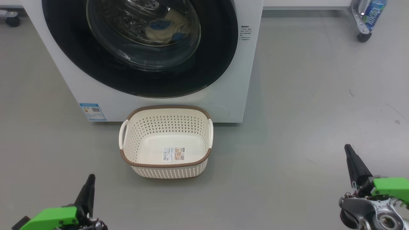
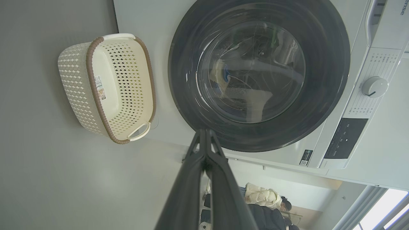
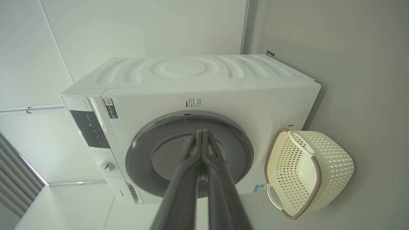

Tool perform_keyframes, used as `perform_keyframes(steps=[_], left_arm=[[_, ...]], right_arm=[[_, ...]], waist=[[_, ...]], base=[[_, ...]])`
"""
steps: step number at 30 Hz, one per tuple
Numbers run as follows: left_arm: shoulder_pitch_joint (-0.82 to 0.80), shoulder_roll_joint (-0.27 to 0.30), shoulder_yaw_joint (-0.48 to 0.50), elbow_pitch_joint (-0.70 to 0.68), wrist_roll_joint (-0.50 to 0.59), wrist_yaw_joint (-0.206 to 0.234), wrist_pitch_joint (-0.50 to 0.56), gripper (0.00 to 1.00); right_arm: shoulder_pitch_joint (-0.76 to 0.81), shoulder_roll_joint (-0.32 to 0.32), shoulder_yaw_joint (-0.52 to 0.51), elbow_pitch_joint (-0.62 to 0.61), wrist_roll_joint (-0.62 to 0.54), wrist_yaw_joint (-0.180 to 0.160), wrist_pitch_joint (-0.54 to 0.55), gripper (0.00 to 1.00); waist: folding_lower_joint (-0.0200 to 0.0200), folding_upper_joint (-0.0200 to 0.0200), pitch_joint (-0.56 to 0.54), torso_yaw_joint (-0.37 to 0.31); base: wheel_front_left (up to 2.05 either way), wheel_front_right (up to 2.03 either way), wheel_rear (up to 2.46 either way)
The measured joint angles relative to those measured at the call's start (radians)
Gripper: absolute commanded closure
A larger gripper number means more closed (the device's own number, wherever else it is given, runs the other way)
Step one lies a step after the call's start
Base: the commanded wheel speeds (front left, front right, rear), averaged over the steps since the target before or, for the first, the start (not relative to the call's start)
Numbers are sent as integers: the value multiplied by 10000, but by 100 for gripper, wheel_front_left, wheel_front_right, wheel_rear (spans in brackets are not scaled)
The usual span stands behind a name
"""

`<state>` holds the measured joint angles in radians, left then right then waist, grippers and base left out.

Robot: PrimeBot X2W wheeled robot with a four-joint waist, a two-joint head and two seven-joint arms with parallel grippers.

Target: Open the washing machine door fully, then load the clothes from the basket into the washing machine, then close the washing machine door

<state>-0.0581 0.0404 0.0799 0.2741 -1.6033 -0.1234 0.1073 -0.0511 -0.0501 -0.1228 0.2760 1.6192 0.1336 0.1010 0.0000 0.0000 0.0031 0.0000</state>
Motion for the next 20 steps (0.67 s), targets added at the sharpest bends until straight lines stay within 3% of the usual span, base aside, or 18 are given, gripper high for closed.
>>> perform_keyframes(steps=[20], left_arm=[[0,-2,0,0,0,0,0,100]], right_arm=[[0,8,-13,0,-2,0,8,100]], waist=[[0,0,0,0]], base=[[0,0,0]])
